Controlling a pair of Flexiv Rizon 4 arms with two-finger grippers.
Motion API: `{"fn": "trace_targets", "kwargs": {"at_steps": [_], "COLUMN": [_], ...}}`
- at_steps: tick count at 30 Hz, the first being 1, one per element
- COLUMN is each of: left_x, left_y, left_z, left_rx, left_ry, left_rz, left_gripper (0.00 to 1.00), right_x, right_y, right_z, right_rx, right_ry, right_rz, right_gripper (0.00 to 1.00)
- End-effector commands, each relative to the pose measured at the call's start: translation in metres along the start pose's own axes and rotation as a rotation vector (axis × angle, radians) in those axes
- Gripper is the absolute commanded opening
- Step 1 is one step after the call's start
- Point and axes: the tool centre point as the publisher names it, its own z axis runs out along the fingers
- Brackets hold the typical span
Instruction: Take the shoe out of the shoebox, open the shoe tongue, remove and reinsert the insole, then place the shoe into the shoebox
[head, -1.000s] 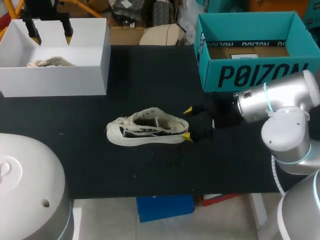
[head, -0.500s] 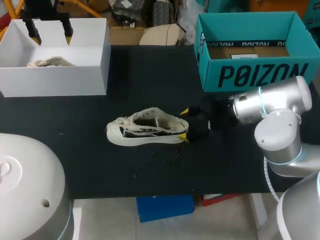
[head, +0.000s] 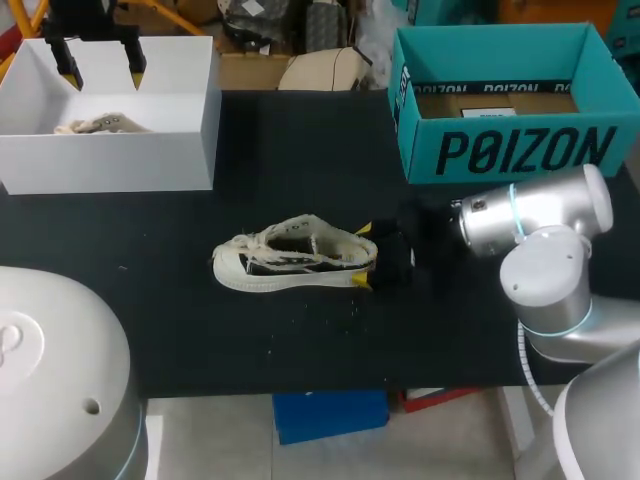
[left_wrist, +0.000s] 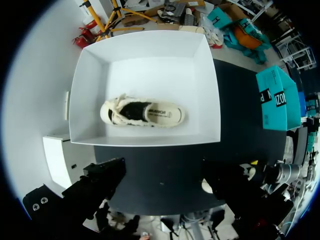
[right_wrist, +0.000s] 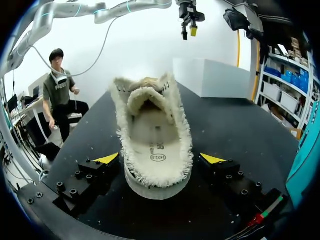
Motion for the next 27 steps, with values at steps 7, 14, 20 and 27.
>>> {"fn": "trace_targets", "kwargs": {"at_steps": [7,14,20,27], "left_x": [0.000,0.000,0.000,0.026], "left_y": [0.000,0.000,0.000,0.008], "left_z": [0.000,0.000,0.000,-0.010], "left_rx": [-0.002,-0.002,-0.002,-0.010], "left_ry": [-0.002,-0.002,-0.002,-0.134], "left_rz": [-0.001,-0.001,-0.001,-0.066], "left_gripper": [1.00,1.00,1.00,1.00], "right_x": [-0.004,-0.006,-0.006,-0.006], "right_y": [-0.004,-0.003,-0.003,-0.003], "right_z": [0.013,0.019,0.019,0.019], "right_rx": [-0.002,-0.021,-0.021,-0.021], "right_ry": [0.007,0.023,0.023,0.023], "right_rz": [-0.017,-0.031,-0.031,-0.031], "right_gripper": [1.00,0.23,0.00,0.00]}}
